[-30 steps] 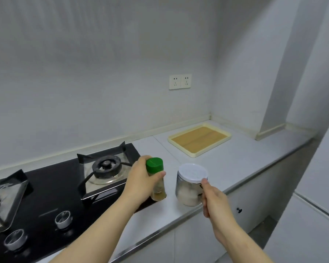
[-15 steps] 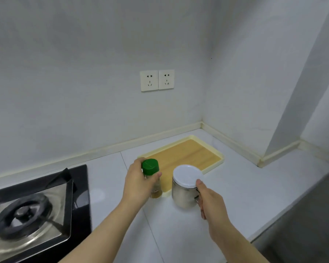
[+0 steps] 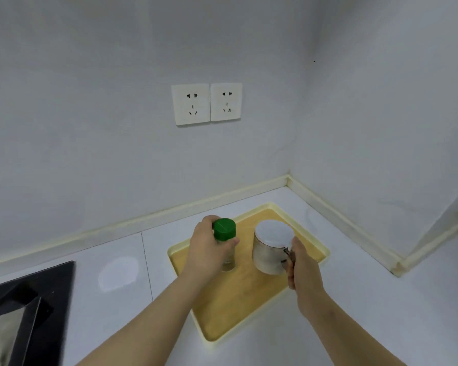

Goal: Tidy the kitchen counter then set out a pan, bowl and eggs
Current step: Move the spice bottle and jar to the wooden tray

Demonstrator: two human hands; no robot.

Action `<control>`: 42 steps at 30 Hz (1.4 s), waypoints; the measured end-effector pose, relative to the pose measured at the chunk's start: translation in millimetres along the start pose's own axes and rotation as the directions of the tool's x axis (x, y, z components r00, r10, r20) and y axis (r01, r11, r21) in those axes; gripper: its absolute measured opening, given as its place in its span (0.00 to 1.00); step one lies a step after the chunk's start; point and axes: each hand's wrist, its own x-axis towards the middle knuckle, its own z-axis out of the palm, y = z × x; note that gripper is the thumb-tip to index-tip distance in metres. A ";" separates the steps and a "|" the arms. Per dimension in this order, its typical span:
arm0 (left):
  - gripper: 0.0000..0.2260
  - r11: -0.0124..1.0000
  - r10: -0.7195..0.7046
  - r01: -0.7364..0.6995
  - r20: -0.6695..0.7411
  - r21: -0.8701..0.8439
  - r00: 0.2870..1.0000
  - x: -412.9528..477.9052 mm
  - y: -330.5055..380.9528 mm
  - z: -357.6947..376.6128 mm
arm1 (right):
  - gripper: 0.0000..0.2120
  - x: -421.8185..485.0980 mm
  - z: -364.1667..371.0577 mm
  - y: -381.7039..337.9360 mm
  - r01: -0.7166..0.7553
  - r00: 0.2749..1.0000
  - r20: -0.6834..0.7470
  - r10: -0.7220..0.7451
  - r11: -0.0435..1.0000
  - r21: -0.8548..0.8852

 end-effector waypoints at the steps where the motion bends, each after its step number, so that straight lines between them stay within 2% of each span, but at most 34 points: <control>1: 0.18 1.000 -0.009 0.009 0.000 -0.006 1.000 9.8 0.2 6.4 | 0.18 11.2 1.9 -3.5 0.019 1.000 -0.002 -0.019 0.999 -0.029; 4: 0.18 1.000 -0.024 0.024 -0.011 -0.003 1.000 36.9 3.0 24.9 | 0.17 46.2 5.6 -6.8 0.057 0.996 -0.063 -0.058 0.998 -0.010; 6: 0.18 0.999 -0.035 0.035 -0.006 -0.012 0.999 54.4 3.0 40.0 | 0.17 69.4 3.9 -6.4 0.083 0.991 -0.097 -0.091 0.993 -0.088; 10: 0.19 0.998 -0.057 0.057 -0.009 -0.015 0.998 82.1 0.4 64.1 | 0.16 111.6 0.6 -4.4 0.103 0.994 -0.017 -0.109 0.973 -0.206; 13: 0.19 0.998 -0.067 0.067 -0.013 -0.002 0.998 95.7 -3.8 76.4 | 0.17 132.9 4.8 -7.6 0.073 0.997 0.001 -0.074 0.987 -0.140; 17: 0.19 0.997 -0.073 0.074 -0.034 0.025 0.997 108.9 -8.9 86.0 | 0.15 152.7 14.2 -11.6 0.110 0.994 0.026 -0.107 0.976 -0.189; 23: 0.21 0.995 -0.081 0.084 -0.058 0.055 0.995 114.6 -15.5 86.6 | 0.14 162.3 24.0 -14.4 0.058 0.998 0.019 -0.057 0.996 -0.073; 26: 0.21 0.995 -0.080 0.083 -0.065 0.047 0.995 108.6 -18.8 80.1 | 0.12 161.0 27.7 -13.6 0.094 0.996 0.005 -0.094 0.994 -0.063; 28: 0.20 0.996 -0.080 0.083 -0.078 0.039 0.994 104.8 -19.6 73.6 | 0.05 154.5 30.2 -15.8 0.133 0.989 -0.054 -0.135 0.990 -0.042; 29: 0.20 0.996 -0.081 0.084 -0.087 0.032 0.993 102.4 -19.7 69.7 | 0.05 148.6 30.4 -17.9 0.160 0.981 -0.107 -0.164 0.986 -0.046; 31: 0.20 0.996 -0.078 0.082 -0.110 0.030 0.991 98.4 -20.9 63.3 | 0.12 136.7 27.1 -17.6 0.195 0.961 -0.182 -0.209 0.976 -0.092; 34: 0.21 0.995 -0.072 0.081 -0.166 0.052 0.983 84.5 -27.0 44.8 | 0.11 113.7 27.3 -8.5 0.206 0.972 -0.075 -0.223 0.960 -0.187; 38: 0.21 0.991 -0.107 0.126 -0.280 0.050 0.954 65.2 -42.0 11.7 | 0.07 91.6 41.0 3.3 0.138 0.987 0.113 -0.112 0.956 -0.260; 42: 0.22 0.978 -0.169 0.200 -0.330 0.064 0.929 51.0 -56.7 -16.1 | 0.05 74.5 59.7 8.8 0.158 0.970 0.227 -0.085 0.933 -0.324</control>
